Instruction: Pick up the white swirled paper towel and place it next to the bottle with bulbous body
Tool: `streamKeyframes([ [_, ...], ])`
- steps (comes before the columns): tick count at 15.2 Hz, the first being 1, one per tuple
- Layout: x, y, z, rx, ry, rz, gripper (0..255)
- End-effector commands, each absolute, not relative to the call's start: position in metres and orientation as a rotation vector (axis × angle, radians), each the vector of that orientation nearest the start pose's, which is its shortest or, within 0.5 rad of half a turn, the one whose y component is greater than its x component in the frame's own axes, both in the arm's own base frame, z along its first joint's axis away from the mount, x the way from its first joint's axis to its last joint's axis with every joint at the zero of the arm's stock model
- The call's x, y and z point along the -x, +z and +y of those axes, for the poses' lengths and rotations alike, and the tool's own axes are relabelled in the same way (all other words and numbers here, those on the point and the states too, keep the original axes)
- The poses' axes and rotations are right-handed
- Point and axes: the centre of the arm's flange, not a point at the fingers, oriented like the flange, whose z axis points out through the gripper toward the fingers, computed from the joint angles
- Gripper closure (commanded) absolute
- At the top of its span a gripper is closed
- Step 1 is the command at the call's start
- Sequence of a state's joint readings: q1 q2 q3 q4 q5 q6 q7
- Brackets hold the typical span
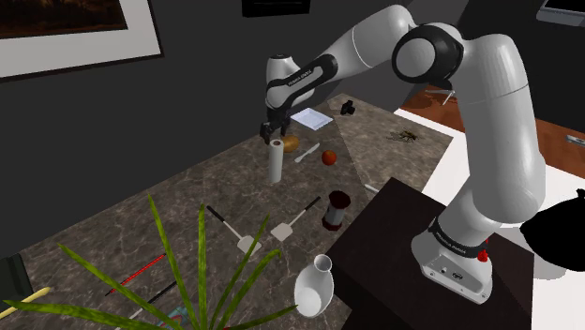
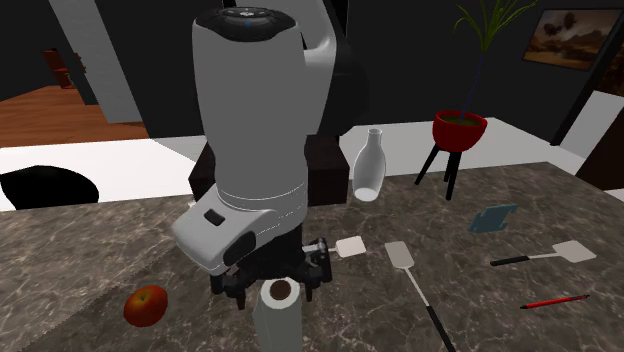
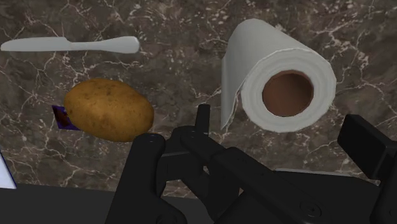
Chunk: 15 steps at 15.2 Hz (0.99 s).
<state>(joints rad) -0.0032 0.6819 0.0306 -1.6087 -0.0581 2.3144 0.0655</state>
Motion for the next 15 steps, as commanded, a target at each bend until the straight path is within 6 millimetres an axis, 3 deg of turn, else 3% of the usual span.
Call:
streamKeyframes([
  [1, -0.697, 0.219, 0.016, 3.164, -0.041, 0.01, 0],
  [4, -0.698, 0.205, 0.015, 3.164, -0.041, 0.01, 0],
  [11, -0.698, 0.205, 0.015, 3.164, -0.041, 0.01, 0],
  [12, -0.698, 0.205, 0.015, 3.164, -0.041, 0.01, 255],
  [15, -0.698, 0.205, 0.016, 3.164, -0.041, 0.01, 255],
])
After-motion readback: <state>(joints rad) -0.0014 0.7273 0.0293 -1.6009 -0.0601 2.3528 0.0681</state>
